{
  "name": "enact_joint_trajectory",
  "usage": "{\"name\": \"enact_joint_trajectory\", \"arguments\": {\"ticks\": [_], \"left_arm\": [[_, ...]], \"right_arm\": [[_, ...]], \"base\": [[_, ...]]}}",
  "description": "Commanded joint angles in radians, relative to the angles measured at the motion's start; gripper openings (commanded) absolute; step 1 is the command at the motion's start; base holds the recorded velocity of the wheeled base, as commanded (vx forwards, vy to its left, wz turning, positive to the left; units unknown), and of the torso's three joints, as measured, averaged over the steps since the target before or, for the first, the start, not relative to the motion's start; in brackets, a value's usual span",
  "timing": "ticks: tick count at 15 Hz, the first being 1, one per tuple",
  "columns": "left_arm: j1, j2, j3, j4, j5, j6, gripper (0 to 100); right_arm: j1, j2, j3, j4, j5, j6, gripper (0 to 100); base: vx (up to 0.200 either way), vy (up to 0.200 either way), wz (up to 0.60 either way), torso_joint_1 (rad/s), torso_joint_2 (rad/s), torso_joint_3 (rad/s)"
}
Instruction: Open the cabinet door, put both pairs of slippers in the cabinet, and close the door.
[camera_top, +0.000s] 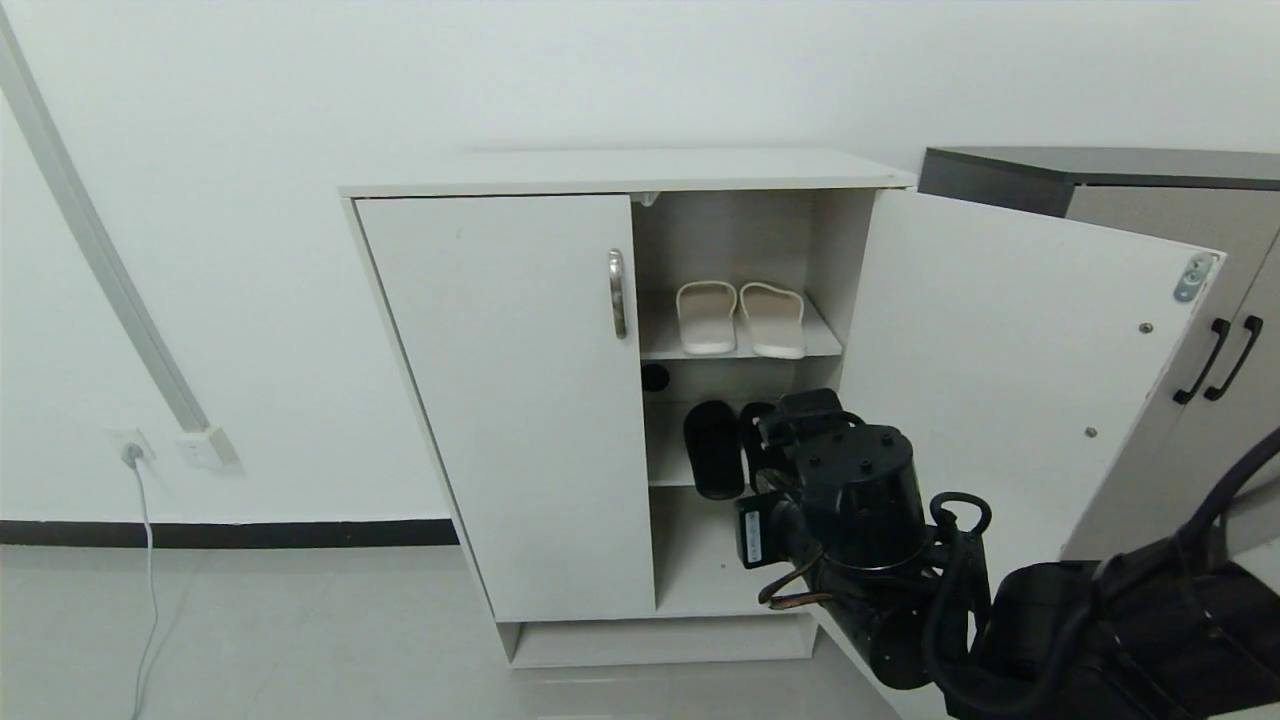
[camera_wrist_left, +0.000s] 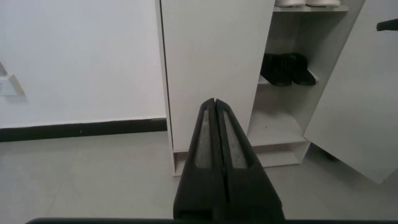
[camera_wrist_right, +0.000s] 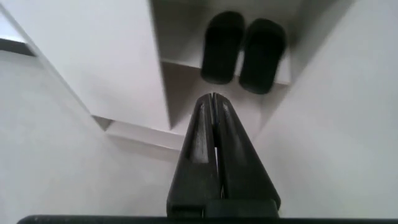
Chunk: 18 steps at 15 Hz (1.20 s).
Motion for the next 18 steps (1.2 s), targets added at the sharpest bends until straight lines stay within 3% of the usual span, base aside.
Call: {"name": "enact_joint_trajectory", "arguments": {"ticks": [1,5,18], "left_arm": [[0.000,0.001,0.000,-0.001,0.000,-0.001,0],[0.000,0.001,0.000,0.001,0.000,-0.002,0],[0.000,0.001,0.000,-0.001,0.000,-0.001,0]], "right_arm": [[-0.016,0.017,0.026,-0.046,0.026,-0.011,0],[-0.025,0.055,0.066,-0.180,0.052,-0.078,0],[-0.031,0.063,0.066,-0.181,0.052,-0.091,0]], "base": [[0.000,0.000,0.00,0.000,0.00,0.000],[0.000,0.000,0.00,0.000,0.00,0.000],[0.000,0.000,0.00,0.000,-0.01,-0.014]]}}
